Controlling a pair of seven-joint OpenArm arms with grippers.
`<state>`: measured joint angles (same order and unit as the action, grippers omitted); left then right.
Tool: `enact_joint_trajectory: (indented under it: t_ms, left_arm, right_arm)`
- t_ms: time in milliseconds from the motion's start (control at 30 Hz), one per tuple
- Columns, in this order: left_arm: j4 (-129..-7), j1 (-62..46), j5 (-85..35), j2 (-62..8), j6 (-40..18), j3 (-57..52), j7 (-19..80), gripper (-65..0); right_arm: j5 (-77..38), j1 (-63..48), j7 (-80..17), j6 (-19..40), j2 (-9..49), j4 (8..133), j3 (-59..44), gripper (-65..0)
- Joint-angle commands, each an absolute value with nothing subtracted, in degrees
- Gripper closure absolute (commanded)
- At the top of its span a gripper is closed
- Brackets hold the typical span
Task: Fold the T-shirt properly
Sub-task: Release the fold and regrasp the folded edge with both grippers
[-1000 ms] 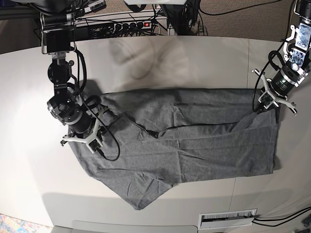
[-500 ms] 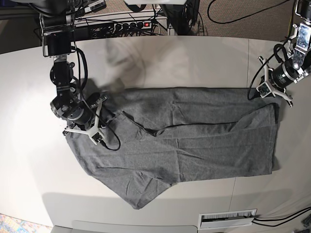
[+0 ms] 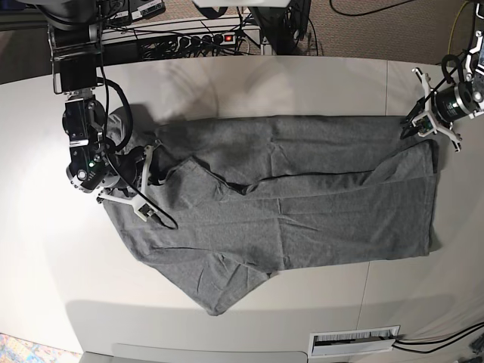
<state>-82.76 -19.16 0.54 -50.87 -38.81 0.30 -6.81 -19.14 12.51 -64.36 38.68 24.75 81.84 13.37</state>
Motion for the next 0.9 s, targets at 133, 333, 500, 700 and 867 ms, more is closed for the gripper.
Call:
enact_joint_trajectory:
  t_ms: [133, 333, 500, 700, 867]
  left_arm:
    - [-84.6, -25.0, 2.5, -54.7, -40.0, 0.3, -3.9, 0.0]
    - [-89.2, -30.7, 2.7, -56.6, -40.0, 0.2, -3.9, 0.0]
    - [-92.4, -34.4, 4.3, -56.8, -40.0, 0.2, -3.4, 0.0]
    - [-93.1, -36.4, 4.5, -56.8, -38.6, 0.2, -3.0, 0.0]
    - [-94.4, -36.4, 4.5, -56.9, -36.8, 0.2, -2.4, 0.0]
  right_arm:
    - [-20.2, 7.8, -69.5, 39.6, 28.8, 87.0, 14.9, 0.0]
    - [-20.1, 1.5, -69.3, 39.5, 31.8, 93.0, 14.9, 0.0]
    - [-19.8, -4.3, -69.2, 39.5, 33.0, 98.2, 14.7, 0.0]
    - [-15.3, -12.2, -64.8, 39.4, 33.0, 104.2, 9.5, 0.0]
    - [-12.3, -18.1, -57.1, 38.2, 33.0, 108.3, 3.2, 0.0]
